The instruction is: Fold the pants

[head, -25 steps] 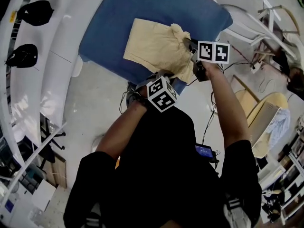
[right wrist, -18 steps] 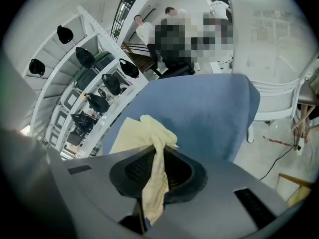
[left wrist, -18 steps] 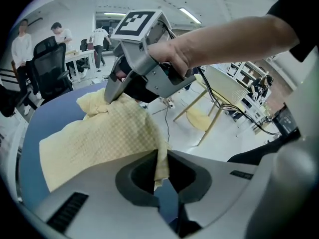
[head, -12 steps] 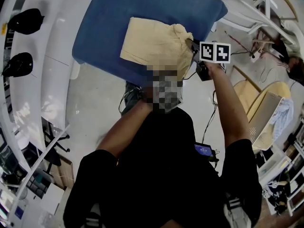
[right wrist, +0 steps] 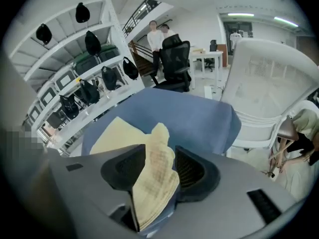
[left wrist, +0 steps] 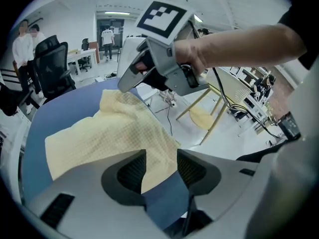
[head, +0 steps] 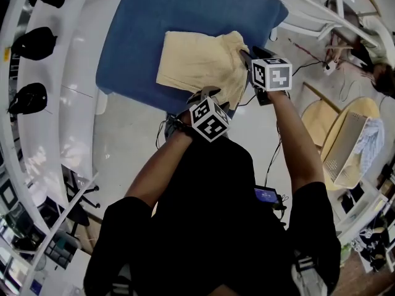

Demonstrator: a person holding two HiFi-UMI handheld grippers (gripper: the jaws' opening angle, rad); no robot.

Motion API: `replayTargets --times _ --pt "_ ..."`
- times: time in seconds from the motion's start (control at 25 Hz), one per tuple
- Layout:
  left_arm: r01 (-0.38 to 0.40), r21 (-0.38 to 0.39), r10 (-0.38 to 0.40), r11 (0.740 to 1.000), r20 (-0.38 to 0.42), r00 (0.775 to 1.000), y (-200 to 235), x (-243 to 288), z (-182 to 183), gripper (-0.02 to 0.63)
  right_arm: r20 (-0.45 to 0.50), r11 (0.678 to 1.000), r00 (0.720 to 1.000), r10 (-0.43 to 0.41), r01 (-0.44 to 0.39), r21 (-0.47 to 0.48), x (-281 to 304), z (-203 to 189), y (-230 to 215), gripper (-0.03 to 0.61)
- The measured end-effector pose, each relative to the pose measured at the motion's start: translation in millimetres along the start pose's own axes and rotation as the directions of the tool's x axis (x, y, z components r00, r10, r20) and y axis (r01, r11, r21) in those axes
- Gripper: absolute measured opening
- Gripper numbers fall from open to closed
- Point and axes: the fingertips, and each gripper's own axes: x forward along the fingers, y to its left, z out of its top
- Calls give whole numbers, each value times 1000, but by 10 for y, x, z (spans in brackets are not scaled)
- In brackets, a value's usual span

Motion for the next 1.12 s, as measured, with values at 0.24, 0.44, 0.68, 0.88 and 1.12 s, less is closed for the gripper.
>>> replayTargets --times 0.24,0.44,0.68,0.88,1.12 --pt "-42 -43 42 998 -2 999 438 -97 -68 207 90 994 991 98 -93 -52 -93 197 356 130" --pt "-125 -62 125 990 -4 992 1029 -211 -85 206 47 993 992 116 -115 -24 130 52 554 121" --pt "-181 -54 180 982 -20 983 1646 -263 -215 201 -7 996 998 70 -69 50 358 -127 449 118" --pt "-149 -27 148 988 -57 987 1884 -140 -357 186 -36 991 999 5 0 135 469 -277 188 103" --pt "-115 40 118 993 -102 988 1964 72 -444 173 -58 991 997 -60 66 112 598 -406 15 95"
